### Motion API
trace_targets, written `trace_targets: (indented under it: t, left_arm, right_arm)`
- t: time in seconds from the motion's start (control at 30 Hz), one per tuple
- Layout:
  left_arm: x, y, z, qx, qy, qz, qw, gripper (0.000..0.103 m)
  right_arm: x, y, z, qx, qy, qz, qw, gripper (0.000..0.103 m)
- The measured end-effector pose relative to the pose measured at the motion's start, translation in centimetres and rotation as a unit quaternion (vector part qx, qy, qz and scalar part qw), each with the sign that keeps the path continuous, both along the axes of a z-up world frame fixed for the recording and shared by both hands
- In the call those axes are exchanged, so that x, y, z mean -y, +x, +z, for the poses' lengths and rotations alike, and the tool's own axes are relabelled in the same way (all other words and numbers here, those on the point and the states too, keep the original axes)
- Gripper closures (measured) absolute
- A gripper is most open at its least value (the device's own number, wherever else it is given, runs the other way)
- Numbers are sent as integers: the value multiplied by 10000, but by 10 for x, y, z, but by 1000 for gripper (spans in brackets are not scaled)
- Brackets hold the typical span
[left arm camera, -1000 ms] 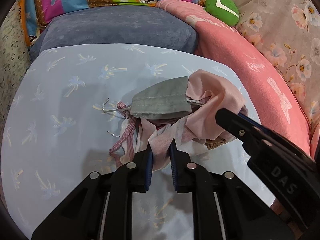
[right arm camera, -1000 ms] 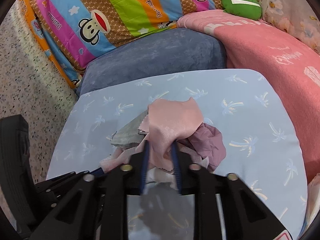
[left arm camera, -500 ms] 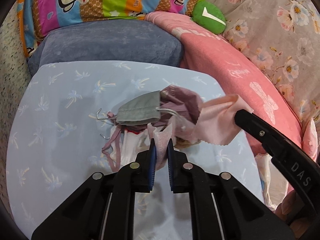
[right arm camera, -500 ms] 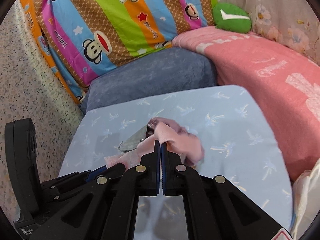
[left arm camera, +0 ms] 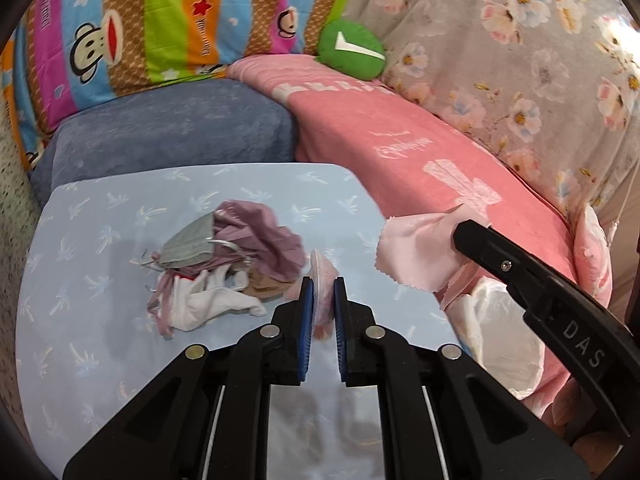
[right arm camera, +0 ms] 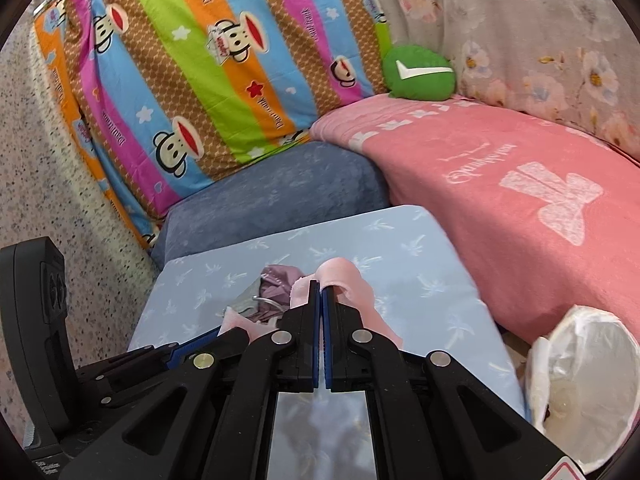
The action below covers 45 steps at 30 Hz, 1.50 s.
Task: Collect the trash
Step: 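Lift both pink items and carry them over the white bin, then open the left tool over the bin while the right tool releases the pink cloth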
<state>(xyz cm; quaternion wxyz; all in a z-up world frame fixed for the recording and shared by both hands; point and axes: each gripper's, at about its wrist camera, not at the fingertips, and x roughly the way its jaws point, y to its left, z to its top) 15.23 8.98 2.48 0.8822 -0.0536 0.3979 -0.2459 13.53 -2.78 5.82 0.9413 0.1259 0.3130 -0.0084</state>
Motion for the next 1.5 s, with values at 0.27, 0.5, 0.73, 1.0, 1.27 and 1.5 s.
trace_targets:
  t: [0.27, 0.5, 0.73, 1.0, 1.27, 1.5]
  left_arm:
    - [45, -22, 12, 171, -11, -473, 9987, 93]
    - [93, -44, 22, 304, 38, -904, 9954, 93]
    - [150, -64, 31, 439, 134, -1393, 9892, 93]
    - [209, -82, 32, 462, 255, -1898, 9804, 93]
    - [244, -93, 27, 429, 351, -2173, 9745, 93]
    - [254, -89, 20, 323, 521, -2046, 9769, 61]
  right_arm:
    - [50, -43, 9, 102, 9, -479, 9988, 102]
    - [96, -79, 11, 160, 46, -915, 9957, 102]
    - [147, -113, 4, 158, 169, -1416, 9897, 102]
    - [194, -147, -11, 88, 301, -1870, 9819, 102]
    - [227, -164, -26, 4, 400, -2182, 9751, 102]
    - [237, -169, -31, -7, 472, -2331, 9713, 95]
